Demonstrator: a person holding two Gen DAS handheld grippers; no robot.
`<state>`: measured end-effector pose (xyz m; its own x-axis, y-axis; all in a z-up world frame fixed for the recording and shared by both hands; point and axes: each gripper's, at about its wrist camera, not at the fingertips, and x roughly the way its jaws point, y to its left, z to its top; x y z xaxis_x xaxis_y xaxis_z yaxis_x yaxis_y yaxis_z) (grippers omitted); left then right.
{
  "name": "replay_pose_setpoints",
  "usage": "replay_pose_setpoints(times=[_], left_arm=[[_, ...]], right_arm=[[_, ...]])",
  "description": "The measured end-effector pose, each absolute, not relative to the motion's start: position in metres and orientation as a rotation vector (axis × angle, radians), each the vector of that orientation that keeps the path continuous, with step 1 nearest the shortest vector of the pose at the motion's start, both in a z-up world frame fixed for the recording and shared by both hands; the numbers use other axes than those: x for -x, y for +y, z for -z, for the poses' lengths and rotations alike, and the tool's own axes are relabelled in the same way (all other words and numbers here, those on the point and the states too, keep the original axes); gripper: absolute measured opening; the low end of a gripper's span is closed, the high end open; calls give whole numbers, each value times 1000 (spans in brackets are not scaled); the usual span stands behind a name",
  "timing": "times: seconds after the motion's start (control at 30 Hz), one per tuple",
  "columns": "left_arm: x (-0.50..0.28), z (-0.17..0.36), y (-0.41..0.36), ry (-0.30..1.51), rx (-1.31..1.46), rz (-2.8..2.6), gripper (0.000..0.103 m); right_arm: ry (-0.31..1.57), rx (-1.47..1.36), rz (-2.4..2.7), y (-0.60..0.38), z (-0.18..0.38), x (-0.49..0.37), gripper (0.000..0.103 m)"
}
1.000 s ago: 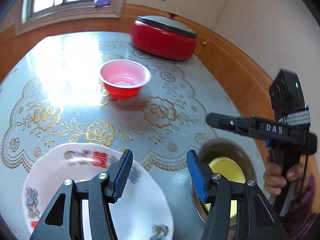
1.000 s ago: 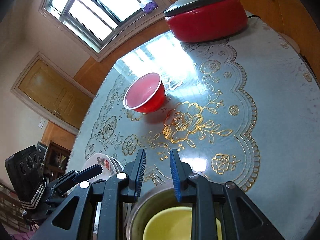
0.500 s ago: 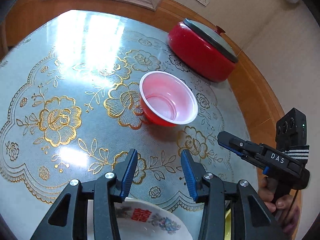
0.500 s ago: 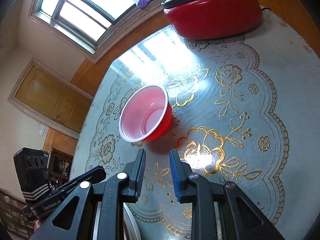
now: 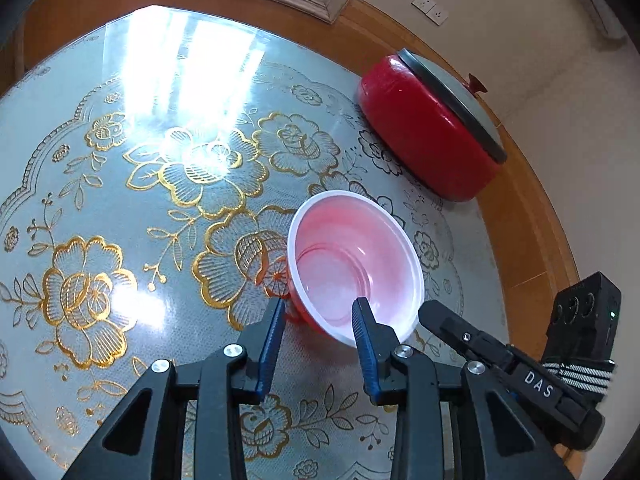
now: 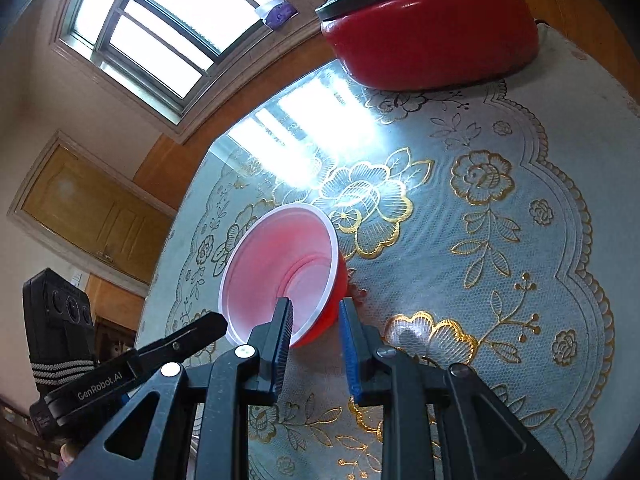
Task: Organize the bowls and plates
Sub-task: 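Move both grippers to the rim of the pink-and-red bowl and close, then lift the pink-and-red bowl with both grippers and carry it over the steel bowl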
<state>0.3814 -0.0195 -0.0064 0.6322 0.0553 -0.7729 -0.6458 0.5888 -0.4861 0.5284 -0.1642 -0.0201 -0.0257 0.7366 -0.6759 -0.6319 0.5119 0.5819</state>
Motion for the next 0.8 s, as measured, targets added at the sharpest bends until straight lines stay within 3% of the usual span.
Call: replay_pose_setpoints(times=[0.1,0.17,0.23,0.4,0.8], left_arm=[[-392,13,-10,798,860,-471,32],[-400,16,-6,805,843,-475,20],[-407,20,-4,818,820,-483,14],[-401,22,-14,836,804,-449,11],[-370,-3,-71,823,723,-362,12]], right_arm=[[1154,-104,-1099,-159,22,-528,23],[1143,-84,-1098,-155,23,-526,19],[1137,-45,-1096,-150,25,-523,13],[1134,-57,-1107,-161,19,-524,8],[1164,-81,-1124,-211,10,-505,7]])
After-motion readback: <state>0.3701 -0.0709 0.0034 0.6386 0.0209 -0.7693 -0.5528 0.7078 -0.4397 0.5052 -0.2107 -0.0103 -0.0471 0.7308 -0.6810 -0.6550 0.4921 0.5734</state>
